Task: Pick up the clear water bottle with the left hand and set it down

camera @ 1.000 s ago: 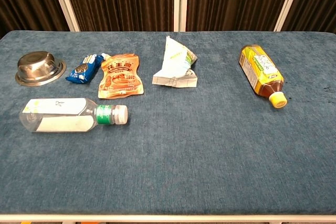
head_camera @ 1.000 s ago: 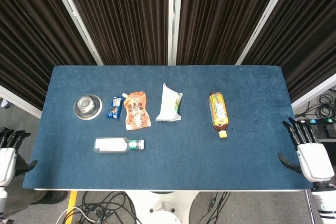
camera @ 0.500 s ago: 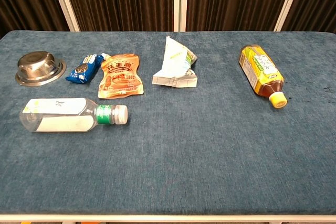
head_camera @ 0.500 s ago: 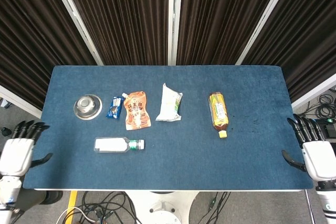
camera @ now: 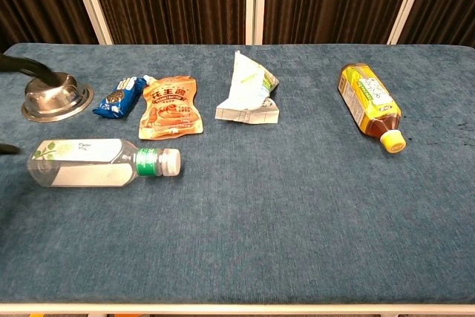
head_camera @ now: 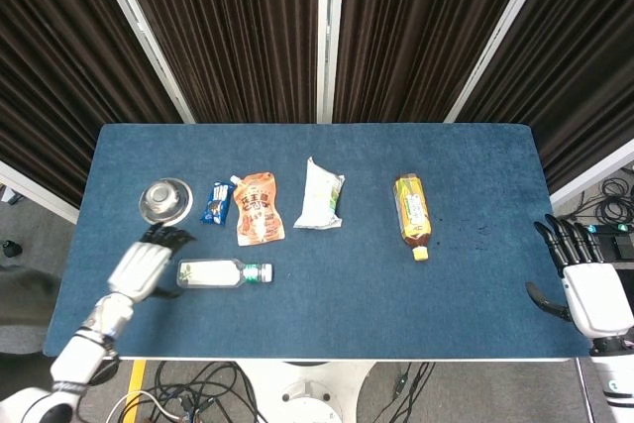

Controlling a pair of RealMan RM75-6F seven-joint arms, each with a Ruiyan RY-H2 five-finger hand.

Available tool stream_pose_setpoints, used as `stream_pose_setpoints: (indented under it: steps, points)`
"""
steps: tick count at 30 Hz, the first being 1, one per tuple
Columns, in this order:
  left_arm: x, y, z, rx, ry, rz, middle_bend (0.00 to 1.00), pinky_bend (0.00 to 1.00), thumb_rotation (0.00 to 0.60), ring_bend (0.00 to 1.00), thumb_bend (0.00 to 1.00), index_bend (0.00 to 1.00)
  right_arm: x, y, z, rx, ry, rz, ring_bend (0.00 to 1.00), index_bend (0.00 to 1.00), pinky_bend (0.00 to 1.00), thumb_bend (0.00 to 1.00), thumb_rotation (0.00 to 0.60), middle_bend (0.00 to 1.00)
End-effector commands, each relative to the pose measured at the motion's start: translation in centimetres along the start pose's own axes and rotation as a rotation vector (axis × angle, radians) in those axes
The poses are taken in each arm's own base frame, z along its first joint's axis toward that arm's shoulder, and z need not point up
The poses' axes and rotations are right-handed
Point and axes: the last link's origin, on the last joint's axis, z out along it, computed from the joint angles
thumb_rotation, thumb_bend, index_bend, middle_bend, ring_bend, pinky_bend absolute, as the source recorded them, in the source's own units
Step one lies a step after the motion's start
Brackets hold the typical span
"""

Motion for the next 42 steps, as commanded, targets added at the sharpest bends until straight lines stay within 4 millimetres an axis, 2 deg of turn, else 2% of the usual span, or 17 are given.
stream_pose_setpoints:
  steps: [1,5,11,14,17,22,24,28,29,32,36,42]
  points:
    - [-1.3,2.1,2.1,-0.037,-0.073,0.009,0.15,0.02,0.6,0.09,0.14,0.19,-0.1,0.1,0.0,-0.004,-0.003,0.002,0.0,0.0,0.0,0.21,0.6,0.0]
    - [-2.5,3.1,2.6,-0.04,-0.131,0.046,0.15,0.03,0.6,0.09,0.14,0.19,-0.2,0.2,-0.1,-0.012,-0.006,0.005,0.0,0.0,0.0,0.21,0.6,0.0]
    - [-4.2,3.2,3.9,0.024,-0.149,0.045,0.16,0.06,0.6,0.11,0.14,0.22,-0.3,0.4,-0.1,-0.019,-0.013,0.008,0.0,0.0,0.0,0.21,0.6,0.0]
    - [-4.6,3.4,4.4,0.05,-0.115,0.034,0.21,0.12,0.6,0.18,0.14,0.25,-0.4,0.3,-0.1,-0.017,-0.015,0.008,0.0,0.0,0.0,0.21,0.6,0.0]
    - [-5.0,3.5,4.8,0.071,-0.095,0.014,0.24,0.19,0.6,0.21,0.14,0.28,-0.4,0.2,0.0,-0.012,-0.016,0.009,0.0,0.0,0.0,0.21,0.6,0.0]
    - [-5.2,3.2,5.1,0.086,-0.075,0.007,0.29,0.24,0.6,0.25,0.14,0.34,-0.4,0.2,0.0,-0.013,-0.016,0.008,0.0,0.0,0.0,0.21,0.6,0.0]
    - [-5.2,3.1,5.3,0.086,-0.055,0.001,0.35,0.3,0.6,0.31,0.15,0.41,-0.5,0.2,0.0,-0.012,-0.017,0.009,0.0,0.0,0.0,0.21,0.6,0.0]
    - [-5.0,2.8,5.6,0.063,0.024,-0.056,0.57,0.54,0.6,0.51,0.21,0.6,-0.5,0.0,0.1,-0.005,-0.018,0.009,0.0,0.0,0.0,0.21,0.6,0.0]
    - [-4.9,2.7,5.7,0.054,0.034,-0.074,0.6,0.57,0.6,0.54,0.23,0.62,-0.4,-0.1,0.1,-0.002,-0.016,0.008,0.0,0.0,0.0,0.21,0.6,0.0]
    - [-4.4,2.3,5.7,0.009,0.055,-0.153,0.62,0.58,0.6,0.56,0.25,0.64,0.0,-0.4,0.2,0.011,-0.012,0.006,0.0,0.0,0.0,0.21,0.6,0.0]
    - [-3.7,2.8,5.4,-0.094,0.083,-0.3,0.63,0.58,0.6,0.56,0.26,0.65,1.1,-1.7,0.9,0.064,-0.027,0.029,0.0,0.0,0.0,0.21,0.6,0.0]
    - [-3.0,5.5,5.2,-0.306,0.095,-0.534,0.63,0.57,0.6,0.56,0.26,0.65,2.5,-6.0,2.8,0.225,-0.106,0.129,0.0,0.01,0.0,0.21,0.6,0.0]
